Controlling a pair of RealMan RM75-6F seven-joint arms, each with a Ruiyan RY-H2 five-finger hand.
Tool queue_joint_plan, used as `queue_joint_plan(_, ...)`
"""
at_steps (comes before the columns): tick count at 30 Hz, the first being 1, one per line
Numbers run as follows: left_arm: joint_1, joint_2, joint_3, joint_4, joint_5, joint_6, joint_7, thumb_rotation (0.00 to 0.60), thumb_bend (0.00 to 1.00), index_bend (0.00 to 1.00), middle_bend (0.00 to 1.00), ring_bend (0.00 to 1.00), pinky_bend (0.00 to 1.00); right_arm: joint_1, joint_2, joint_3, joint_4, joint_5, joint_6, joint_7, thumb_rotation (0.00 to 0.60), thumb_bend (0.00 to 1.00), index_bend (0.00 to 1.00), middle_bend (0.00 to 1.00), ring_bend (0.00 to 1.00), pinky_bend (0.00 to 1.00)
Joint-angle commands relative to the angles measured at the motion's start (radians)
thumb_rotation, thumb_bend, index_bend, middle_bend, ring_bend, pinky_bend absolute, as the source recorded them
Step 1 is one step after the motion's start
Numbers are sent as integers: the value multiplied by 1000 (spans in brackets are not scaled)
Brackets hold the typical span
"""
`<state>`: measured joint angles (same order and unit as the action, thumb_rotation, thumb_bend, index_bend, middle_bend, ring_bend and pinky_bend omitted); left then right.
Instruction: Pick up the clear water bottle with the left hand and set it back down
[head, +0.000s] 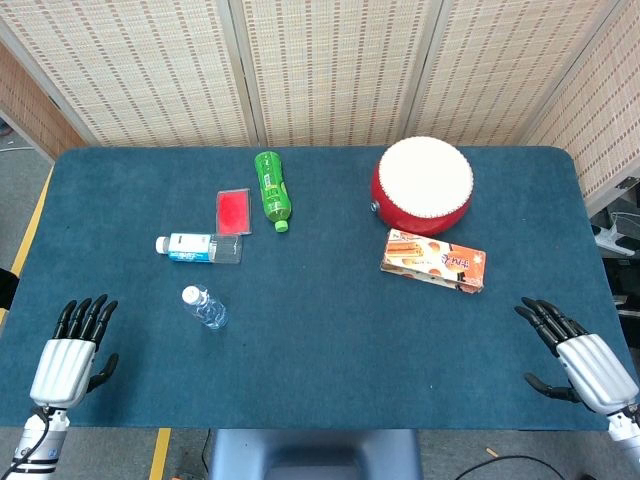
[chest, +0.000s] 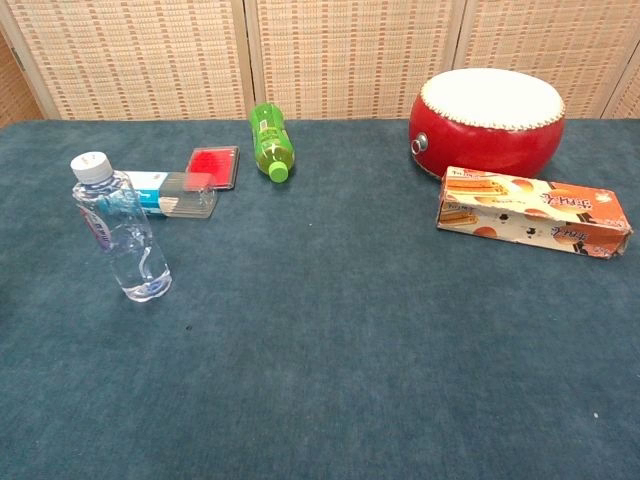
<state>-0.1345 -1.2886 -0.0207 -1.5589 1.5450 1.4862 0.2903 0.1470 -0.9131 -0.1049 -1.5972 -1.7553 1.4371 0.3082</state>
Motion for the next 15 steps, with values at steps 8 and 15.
queue_joint_plan(8,0,-5,0,-6,-1,-2,6,600,330,0,0,0,22,-21,6,-6,6,-14,40,12,600,168,0,0,0,213)
queue_joint_plan(15,-24,-13,-24,-8,-86,-88,-76,600,330,0,0,0,22,-23,-8,11,9,5,50,9,600,168,0,0,0,213)
